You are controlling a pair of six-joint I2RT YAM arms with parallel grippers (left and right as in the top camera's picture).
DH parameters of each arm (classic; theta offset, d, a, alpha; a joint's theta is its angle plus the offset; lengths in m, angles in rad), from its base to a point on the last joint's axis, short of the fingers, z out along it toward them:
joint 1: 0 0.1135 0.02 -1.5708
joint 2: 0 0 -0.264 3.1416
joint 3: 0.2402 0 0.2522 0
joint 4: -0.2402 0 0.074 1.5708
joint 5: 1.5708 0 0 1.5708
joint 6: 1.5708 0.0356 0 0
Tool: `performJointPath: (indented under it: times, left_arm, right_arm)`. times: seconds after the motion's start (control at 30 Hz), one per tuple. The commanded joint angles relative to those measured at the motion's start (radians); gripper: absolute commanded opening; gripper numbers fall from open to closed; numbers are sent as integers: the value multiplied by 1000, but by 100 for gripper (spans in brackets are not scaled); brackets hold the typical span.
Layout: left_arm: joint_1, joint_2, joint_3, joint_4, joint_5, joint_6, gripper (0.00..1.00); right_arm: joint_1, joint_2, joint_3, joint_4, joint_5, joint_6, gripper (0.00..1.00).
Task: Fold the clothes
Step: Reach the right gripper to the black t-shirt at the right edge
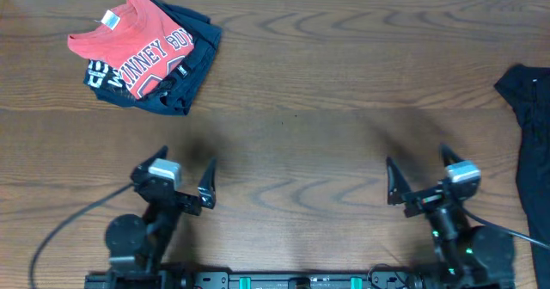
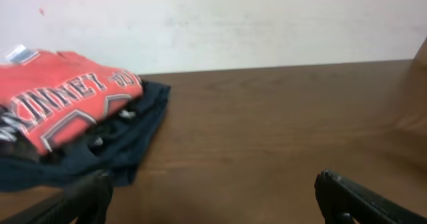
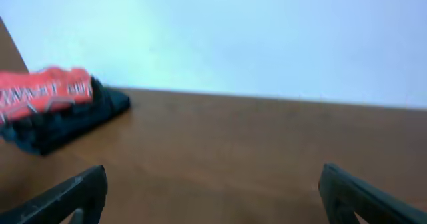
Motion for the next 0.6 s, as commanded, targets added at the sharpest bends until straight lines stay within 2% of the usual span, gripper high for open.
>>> performJointPath:
  times: [0.0,0.17,0.37,0.47,0.57]
  left_arm:
    - [-3,153,177,-78,-31,-10,98]
    - [-3,465,469,-311,-31,-10,98]
    - [-3,815,832,-642,-23,-10,98]
    - [-3,931,942,-759,-24,8,98]
    - [-3,990,967,-796,9,-26,98]
  right_arm:
    - [7,146,136,-26,20,12,99]
    - [6,458,362,-144,20,12,99]
    - [-41,904,670,-425,4,12,99]
    - [-61,1078,790,-522,-96,12,99]
    - [-73,1202,863,-564,-160,1,99]
